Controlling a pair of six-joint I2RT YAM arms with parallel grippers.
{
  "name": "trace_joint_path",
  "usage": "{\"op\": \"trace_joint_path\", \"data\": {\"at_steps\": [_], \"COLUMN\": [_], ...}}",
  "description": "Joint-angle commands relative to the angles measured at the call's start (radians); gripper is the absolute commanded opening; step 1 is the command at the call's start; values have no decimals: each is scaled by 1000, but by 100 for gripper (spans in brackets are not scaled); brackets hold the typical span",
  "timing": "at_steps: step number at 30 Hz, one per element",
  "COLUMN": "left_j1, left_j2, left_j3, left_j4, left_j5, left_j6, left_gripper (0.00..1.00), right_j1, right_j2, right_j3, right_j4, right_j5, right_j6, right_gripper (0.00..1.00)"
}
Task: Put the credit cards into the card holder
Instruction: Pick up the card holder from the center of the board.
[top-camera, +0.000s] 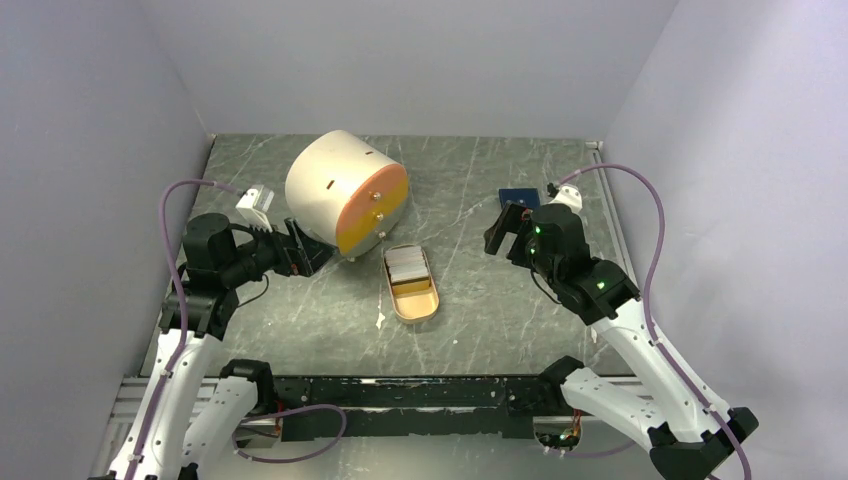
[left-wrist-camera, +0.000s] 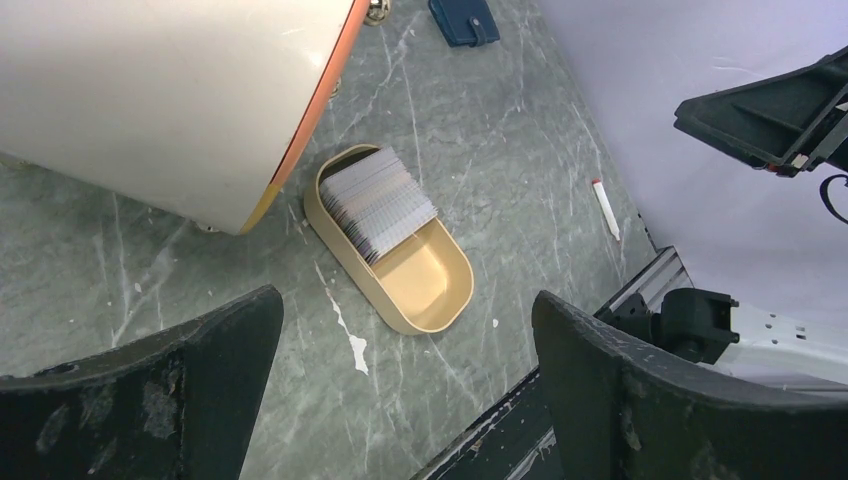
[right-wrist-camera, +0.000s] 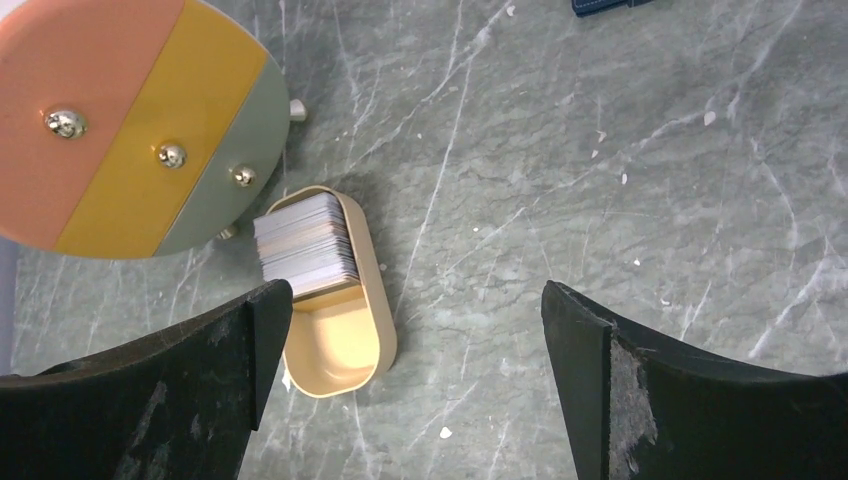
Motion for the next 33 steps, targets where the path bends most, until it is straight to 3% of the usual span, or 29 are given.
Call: {"op": "trace_joint_path", "data": {"at_steps": [1, 11, 14, 20, 25, 31, 33], "left_j1": [11, 11, 11, 11, 11, 11, 11], "left_j2": [-11, -15, -14, -16, -24, -2, 6], "left_j3": [-4, -27, -40, -58, -90, -111, -101], "left_j4": [19, 34, 37, 36, 40, 59, 50], "left_j5": [12, 24, 18, -12, -44, -27, -43], "left_j6": [10, -4, -6, -3, 7, -2, 4], "left_gripper": [99, 99, 99, 99, 99, 99, 99], "right_j1": [-10, -10, -10, -11, -84, -254, -275], "right_j2": [-9, 14, 43, 207, 375, 625, 694], "right_j3": [3, -39, -53, -19, -23, 81, 115], "right_j4": [12, 74, 128, 214, 403, 484, 511], "right_j5": [28, 45, 128, 327, 318, 237, 233], "right_j6": [13, 19, -7, -120, -260, -261, -275], "right_gripper": [100, 100, 100, 100, 99, 81, 70]}}
